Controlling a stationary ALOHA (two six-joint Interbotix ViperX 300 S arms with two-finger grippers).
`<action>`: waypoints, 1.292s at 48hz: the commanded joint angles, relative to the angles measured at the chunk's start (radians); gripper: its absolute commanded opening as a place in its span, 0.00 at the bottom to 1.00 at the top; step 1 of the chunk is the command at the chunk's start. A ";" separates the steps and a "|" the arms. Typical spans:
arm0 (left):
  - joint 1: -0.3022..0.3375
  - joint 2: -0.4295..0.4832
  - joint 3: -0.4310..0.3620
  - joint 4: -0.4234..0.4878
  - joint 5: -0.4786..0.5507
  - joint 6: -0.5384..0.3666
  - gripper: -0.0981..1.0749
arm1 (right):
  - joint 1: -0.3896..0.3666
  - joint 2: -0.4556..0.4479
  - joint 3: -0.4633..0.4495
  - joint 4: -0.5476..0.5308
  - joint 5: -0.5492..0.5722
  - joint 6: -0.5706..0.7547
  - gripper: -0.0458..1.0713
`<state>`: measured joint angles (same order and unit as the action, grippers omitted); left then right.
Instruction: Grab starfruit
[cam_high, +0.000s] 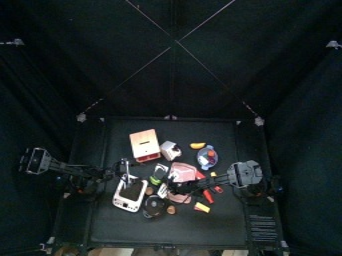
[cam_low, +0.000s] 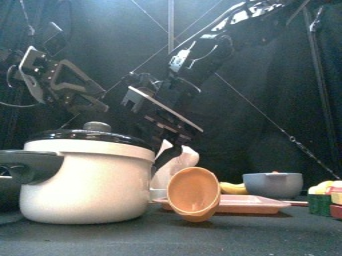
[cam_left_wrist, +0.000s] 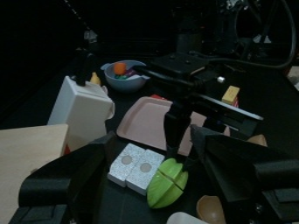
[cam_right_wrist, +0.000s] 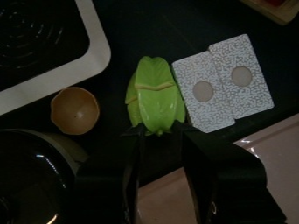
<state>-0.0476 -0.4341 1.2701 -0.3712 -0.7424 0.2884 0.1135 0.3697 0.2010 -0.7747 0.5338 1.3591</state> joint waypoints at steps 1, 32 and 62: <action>-0.002 -0.002 -0.009 0.000 -0.003 0.002 0.93 | 0.002 -0.054 -0.025 -0.005 0.002 -0.002 0.67; -0.002 -0.002 -0.009 0.000 -0.003 0.002 0.93 | 0.000 -0.052 -0.025 -0.075 -0.002 -0.003 0.80; -0.002 -0.002 -0.006 0.002 -0.003 0.002 0.93 | -0.014 0.032 -0.064 -0.100 -0.026 -0.067 0.84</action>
<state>-0.0491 -0.4341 1.2732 -0.3712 -0.7424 0.2884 0.1043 0.4203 0.1611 -0.8866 0.5123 1.3116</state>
